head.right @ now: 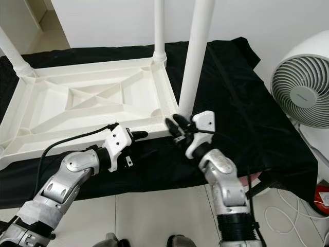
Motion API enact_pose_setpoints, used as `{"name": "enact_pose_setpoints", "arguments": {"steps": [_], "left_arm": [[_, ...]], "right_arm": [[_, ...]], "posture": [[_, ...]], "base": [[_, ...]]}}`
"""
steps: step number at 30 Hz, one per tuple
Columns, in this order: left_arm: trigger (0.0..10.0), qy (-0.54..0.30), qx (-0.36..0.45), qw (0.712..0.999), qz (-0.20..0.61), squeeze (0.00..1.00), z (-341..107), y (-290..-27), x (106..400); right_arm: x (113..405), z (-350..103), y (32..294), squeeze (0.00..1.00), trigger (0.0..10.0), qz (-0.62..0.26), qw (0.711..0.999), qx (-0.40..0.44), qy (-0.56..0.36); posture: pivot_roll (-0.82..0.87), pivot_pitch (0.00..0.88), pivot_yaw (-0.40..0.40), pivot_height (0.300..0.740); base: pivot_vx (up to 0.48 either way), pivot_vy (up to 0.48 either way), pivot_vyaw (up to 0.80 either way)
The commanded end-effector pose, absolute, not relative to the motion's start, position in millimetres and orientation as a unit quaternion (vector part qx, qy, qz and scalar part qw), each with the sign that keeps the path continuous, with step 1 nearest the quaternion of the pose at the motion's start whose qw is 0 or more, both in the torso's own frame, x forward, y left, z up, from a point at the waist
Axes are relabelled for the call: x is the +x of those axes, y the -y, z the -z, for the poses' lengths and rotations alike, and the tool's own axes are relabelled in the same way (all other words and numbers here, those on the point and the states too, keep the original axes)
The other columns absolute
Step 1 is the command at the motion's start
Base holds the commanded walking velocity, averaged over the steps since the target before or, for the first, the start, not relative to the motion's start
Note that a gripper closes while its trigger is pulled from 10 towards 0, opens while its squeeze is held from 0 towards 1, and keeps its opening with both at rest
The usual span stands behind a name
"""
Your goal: Building children table
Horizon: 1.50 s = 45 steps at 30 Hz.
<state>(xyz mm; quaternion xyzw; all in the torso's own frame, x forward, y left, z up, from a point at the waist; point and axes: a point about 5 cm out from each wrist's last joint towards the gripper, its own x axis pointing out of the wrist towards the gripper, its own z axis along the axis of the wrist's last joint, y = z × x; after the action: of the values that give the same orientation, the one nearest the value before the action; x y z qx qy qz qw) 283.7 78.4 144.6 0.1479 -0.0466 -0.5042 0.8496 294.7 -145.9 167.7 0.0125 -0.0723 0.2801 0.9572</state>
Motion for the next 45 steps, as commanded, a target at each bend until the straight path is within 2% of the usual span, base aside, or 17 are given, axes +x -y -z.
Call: {"name": "enact_pose_setpoints", "arguments": {"steps": [1, 2, 4, 6, 7, 11, 13, 18, 20, 22, 23, 24, 26, 29, 30, 37, 45], "left_arm": [[10.0, 0.036, 0.15, 0.839, 0.523, 0.0, -140.2, -76.1, 278.2], [10.0, 0.036, 0.15, 0.839, 0.523, 0.0, -140.2, -76.1, 278.2], [10.0, 0.037, 0.148, 0.838, 0.525, 0.0, -140.6, -74.2, 277.8], [10.0, 0.037, 0.148, 0.838, 0.525, 0.0, -140.6, -74.2, 277.8], [10.0, 0.038, 0.147, 0.838, 0.525, 0.0, -141.0, -73.4, 278.2], [10.0, 0.039, 0.146, 0.837, 0.526, 0.0, -141.8, -72.6, 278.8], [10.0, 0.051, 0.154, 0.839, 0.519, 0.0, -144.1, -70.7, 282.3], [10.0, 0.056, 0.159, 0.843, 0.511, 0.0, -145.2, -70.6, 284.6], [10.0, 0.057, 0.171, 0.86, 0.478, 0.0, -146.8, -73.1, 292.5], [10.0, 0.057, 0.171, 0.86, 0.478, 0.0, -146.8, -73.1, 292.5], [10.0, 0.057, 0.174, 0.871, 0.455, 0.0, -148.0, -75.4, 297.3], [10.0, 0.057, 0.174, 0.871, 0.455, 0.0, -148.0, -75.4, 297.3], [10.0, 0.056, 0.178, 0.9, 0.393, 0.0, -152.3, -84.2, 309.0], [10.0, 0.056, 0.178, 0.9, 0.393, 0.0, -152.3, -84.2, 309.0], [10.0, 0.051, 0.179, 0.916, 0.356, 0.0, -153.5, -92.1, 315.1], [10.0, 0.032, 0.194, 0.927, 0.318, 0.0, -148.9, -102.5, 320.6], [10.0, -0.005, 0.202, 0.95, 0.24, 0.0, -137.5, -117.7, 331.0]], "right_arm": [[299.4, -166.9, 156.1, 0.0, 10.0, -0.266, 0.961, 0.011, 0.07], [299.4, -166.9, 156.1, 0.0, 10.0, -0.266, 0.961, 0.011, 0.07], [307.4, -171.6, 175.2, 0.0, 10.0, -0.243, 0.967, -0.009, 0.075], [307.4, -171.6, 175.2, 0.0, 10.0, -0.243, 0.967, -0.009, 0.075], [311.1, -174.0, 184.6, 0.0, 10.0, -0.23, 0.97, -0.017, 0.077], [315.3, -176.8, 194.3, 0.0, 10.0, -0.212, 0.973, -0.026, 0.082], [325.3, -185.6, 213.1, 0.0, 10.0, -0.139, 0.982, -0.046, 0.116], [327.7, -189.9, 214.7, 0.0, 10.0, -0.117, 0.983, -0.043, 0.134], [324.0, -192.4, 195.3, 0.0, 10.0, -0.124, 0.98, -0.006, 0.157], [324.0, -192.4, 195.3, 0.0, 10.0, -0.124, 0.98, -0.006, 0.157], [318.6, -190.9, 180.3, 0.0, 10.0, -0.147, 0.976, 0.014, 0.161], [318.6, -190.9, 180.3, 0.0, 10.0, -0.147, 0.976, 0.014, 0.161], [300.8, -184.6, 150.3, 0.0, 10.0, -0.205, 0.965, 0.06, 0.154], [300.8, -184.6, 150.3, 0.0, 10.0, -0.205, 0.965, 0.06, 0.154], [290.9, -180.2, 140.7, 0.0, 10.0, -0.223, 0.96, 0.084, 0.147], [285.3, -174.1, 140.0, 0.0, 10.0, -0.214, 0.962, 0.091, 0.142], [276.6, -174.2, 131.0, 0.0, 10.0, -0.21, 0.962, 0.112, 0.134]], "posture": [[-0.12, 0.086, 0.036, 0.74], [-0.12, 0.086, 0.036, 0.74], [-0.13, 0.092, 0.043, 0.74], [-0.13, 0.092, 0.043, 0.74], [-0.13, 0.092, 0.043, 0.74], [-0.13, 0.097, 0.048, 0.74], [-0.13, 0.097, 0.048, 0.74], [-0.13, 0.111, 0.055, 0.74], [-0.13, 0.115, 0.056, 0.74], [-0.13, 0.115, 0.056, 0.74], [-0.12, 0.12, 0.058, 0.74], [-0.12, 0.12, 0.058, 0.74], [-0.12, 0.13, 0.059, 0.74], [-0.12, 0.13, 0.059, 0.74], [-0.13, 0.136, 0.059, 0.74], [-0.13, 0.145, 0.058, 0.74], [-0.14, 0.145, 0.057, 0.74]], "base": [[0.0, 0.0, 0.0], [0.0, 0.0, 0.0], [0.0, 0.0, 0.0], [0.0, 0.0, 0.0], [0.0, 0.0, 0.0], [0.0, 0.0, 0.0], [0.0, 0.0, 0.0], [0.0, 0.0, 0.0], [0.0, 0.0, 0.0], [0.0, 0.0, 0.0], [0.0, 0.0, 0.0], [0.0, 0.0, 0.0], [0.0, 0.0, 0.0], [0.0, 0.0, 0.0], [0.0, 0.0, 0.0], [0.0, 0.0, 0.0], [0.0, 0.0, 0.0]]}}
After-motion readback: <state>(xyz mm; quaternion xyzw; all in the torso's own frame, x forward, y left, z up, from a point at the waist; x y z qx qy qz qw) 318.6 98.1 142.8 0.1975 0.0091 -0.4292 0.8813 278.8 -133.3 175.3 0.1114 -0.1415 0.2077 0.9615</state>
